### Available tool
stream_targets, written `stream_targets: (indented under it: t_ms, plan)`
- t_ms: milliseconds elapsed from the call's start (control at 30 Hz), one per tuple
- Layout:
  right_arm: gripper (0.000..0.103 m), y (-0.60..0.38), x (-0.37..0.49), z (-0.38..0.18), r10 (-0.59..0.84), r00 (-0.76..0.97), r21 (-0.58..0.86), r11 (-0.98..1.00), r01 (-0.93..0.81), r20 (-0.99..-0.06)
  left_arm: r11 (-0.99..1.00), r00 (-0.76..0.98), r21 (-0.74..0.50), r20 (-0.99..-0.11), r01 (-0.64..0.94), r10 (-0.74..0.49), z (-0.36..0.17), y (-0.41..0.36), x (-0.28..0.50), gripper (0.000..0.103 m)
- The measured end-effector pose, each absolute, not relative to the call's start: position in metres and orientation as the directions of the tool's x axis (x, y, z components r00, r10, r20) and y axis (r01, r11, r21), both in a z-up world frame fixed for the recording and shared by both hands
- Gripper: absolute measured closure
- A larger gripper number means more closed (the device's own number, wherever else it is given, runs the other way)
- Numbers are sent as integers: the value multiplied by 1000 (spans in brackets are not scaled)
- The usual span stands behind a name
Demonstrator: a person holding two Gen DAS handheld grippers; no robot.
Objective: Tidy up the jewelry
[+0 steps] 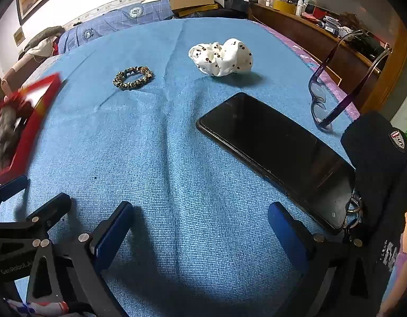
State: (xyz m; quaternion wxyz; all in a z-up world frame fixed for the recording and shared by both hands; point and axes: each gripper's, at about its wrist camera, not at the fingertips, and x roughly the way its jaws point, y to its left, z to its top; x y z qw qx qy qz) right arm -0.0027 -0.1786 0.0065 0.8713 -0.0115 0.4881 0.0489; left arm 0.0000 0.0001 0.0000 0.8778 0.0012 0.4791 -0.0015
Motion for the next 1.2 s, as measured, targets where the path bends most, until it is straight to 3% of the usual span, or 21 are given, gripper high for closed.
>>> stream_targets:
  t_ms: [1200]
  plan:
    - [0, -180, -11, 7, 90, 519, 31, 992, -122, -850, 1000, 541, 2, -841, 4, 0, 1, 2, 0, 0]
